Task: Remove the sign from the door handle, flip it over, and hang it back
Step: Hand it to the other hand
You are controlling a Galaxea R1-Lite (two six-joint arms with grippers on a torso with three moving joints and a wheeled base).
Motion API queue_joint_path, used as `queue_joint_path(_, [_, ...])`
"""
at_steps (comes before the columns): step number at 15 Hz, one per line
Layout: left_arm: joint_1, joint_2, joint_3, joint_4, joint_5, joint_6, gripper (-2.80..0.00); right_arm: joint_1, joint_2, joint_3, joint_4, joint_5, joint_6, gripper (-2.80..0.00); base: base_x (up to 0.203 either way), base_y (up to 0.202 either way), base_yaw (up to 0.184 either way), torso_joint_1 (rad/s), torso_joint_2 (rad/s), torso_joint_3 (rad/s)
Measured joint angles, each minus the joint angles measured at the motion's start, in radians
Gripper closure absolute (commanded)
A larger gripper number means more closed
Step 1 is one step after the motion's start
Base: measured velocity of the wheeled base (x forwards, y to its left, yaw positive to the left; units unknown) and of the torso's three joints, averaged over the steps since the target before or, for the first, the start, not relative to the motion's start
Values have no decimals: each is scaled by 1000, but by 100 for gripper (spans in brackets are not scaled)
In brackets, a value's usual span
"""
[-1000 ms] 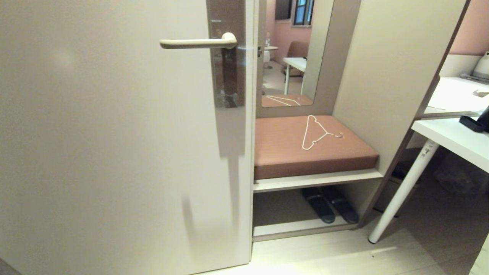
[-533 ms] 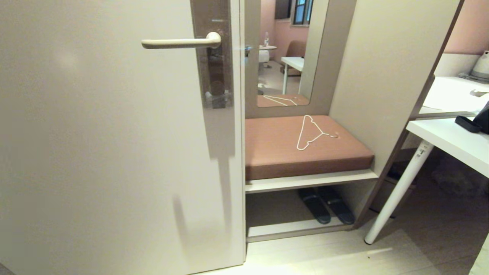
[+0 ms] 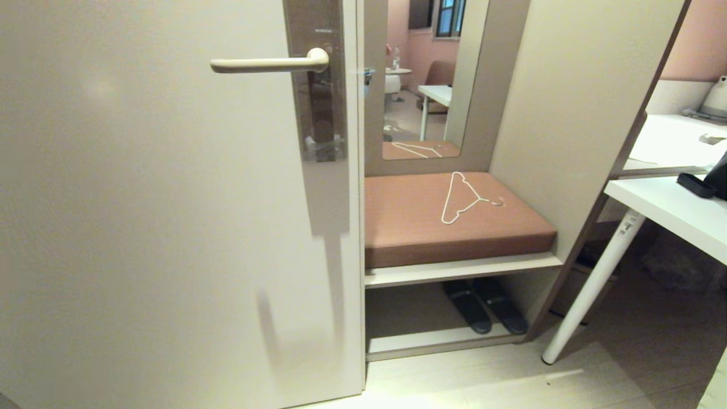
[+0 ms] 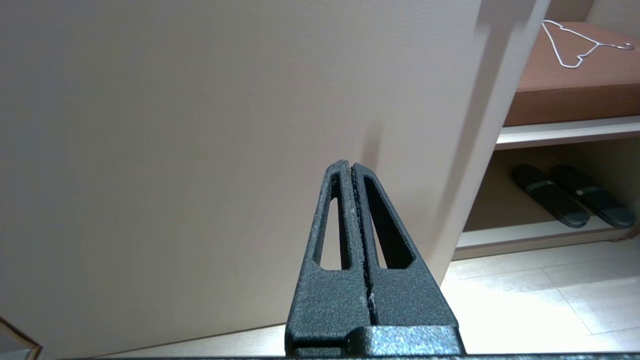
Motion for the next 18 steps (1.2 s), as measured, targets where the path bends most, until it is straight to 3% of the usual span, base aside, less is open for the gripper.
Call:
queue_joint_path(14, [1, 0, 0, -1, 0, 1, 0, 0, 0, 0, 1, 6, -4, 0, 0, 0, 0, 0, 0, 0])
queue_joint_path(18, [0, 0, 0, -1, -2, 3, 0, 0, 0, 0, 1, -8, 57, 0, 0, 0, 0, 0, 0, 0])
